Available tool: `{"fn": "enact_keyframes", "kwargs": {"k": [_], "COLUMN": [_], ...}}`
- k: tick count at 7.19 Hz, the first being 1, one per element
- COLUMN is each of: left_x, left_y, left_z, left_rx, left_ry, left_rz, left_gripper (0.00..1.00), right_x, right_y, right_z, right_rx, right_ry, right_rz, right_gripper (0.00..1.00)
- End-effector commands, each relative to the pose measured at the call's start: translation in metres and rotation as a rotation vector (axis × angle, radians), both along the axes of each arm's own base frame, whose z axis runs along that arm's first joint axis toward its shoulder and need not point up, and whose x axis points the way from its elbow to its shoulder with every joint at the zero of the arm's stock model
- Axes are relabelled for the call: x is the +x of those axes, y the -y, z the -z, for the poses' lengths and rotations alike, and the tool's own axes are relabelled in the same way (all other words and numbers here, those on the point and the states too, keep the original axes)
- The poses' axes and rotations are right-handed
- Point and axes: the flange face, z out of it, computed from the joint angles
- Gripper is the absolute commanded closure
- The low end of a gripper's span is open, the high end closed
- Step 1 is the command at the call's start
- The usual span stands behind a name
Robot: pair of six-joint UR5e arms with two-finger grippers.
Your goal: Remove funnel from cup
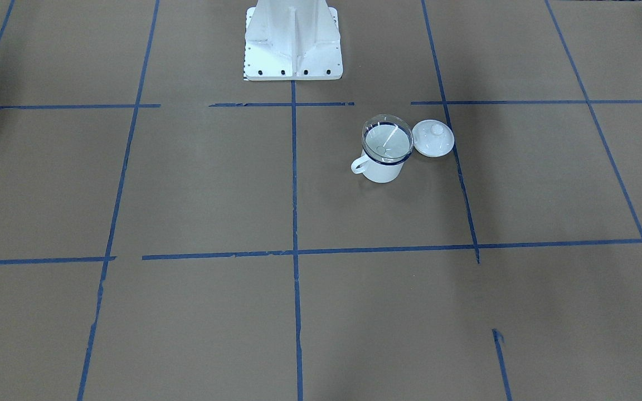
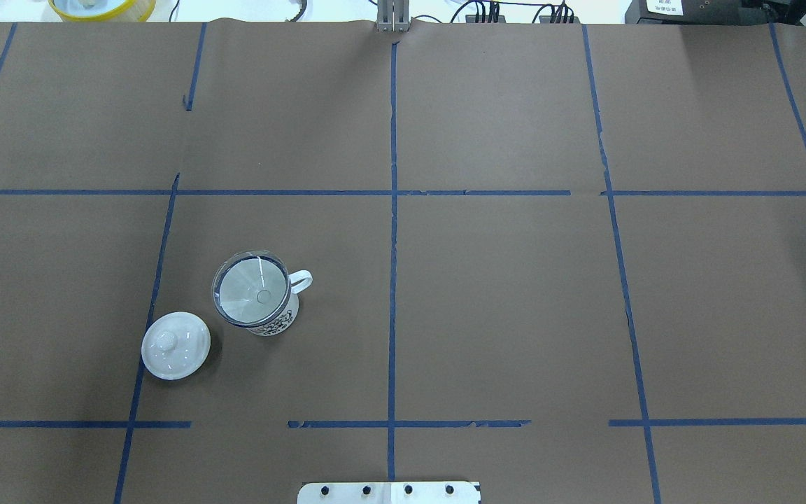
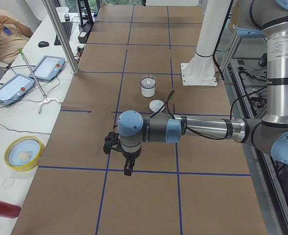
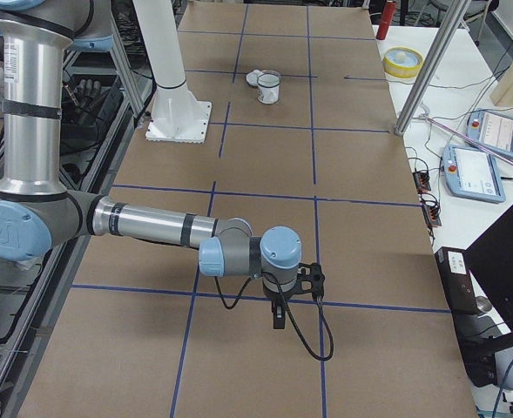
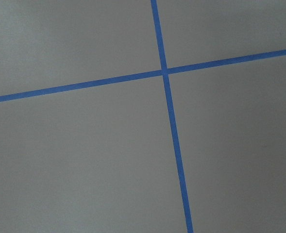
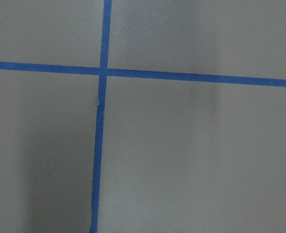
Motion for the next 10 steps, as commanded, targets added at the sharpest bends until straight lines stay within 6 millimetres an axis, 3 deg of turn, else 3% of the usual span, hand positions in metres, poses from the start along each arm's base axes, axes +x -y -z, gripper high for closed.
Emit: {"fn": "enact_keyframes", "kwargs": {"k": [1,3,5,6,7,8,9,10], "left_x": [0.000,0.003,0.005,0.003,0.005,0.004,0.011,0.022], "left_y": [0.002,0.006,0.041,0.072,0.085,0.077,0.043,0.041], "left_z": [0.002,0.019,0.089,0.135,0.151,0.144,0.082,0.086], "left_rx": [0.010,0.043,0.195,0.301,0.359,0.437,0.409,0.520], "left_ry": [0.001,0.004,-0.003,0.009,0.007,-0.002,-0.062,-0.134], "left_rz": [0.001,-0.006,-0.010,-0.007,-0.017,-0.004,-0.020,-0.044], "left_gripper": [0.00,0.00,0.00,0.00,0.00,0.00,0.00,0.00], "right_x": [0.000,0.000,0.000,0.000,0.000,0.000,0.000,0.000], "right_y": [0.000,0.000,0.000,0.000,0.000,0.000,0.000,0.000], "right_z": [0.000,0.000,0.000,0.000,0.000,0.000,0.000,0.000], "right_rx": [0.000,0.000,0.000,0.000,0.000,0.000,0.000,0.000], "right_ry": [0.000,0.000,0.000,0.000,0.000,0.000,0.000,0.000], "right_rz": [0.000,0.000,0.000,0.000,0.000,0.000,0.000,0.000], "right_gripper": [0.00,0.00,0.00,0.00,0.00,0.00,0.00,0.00]}}
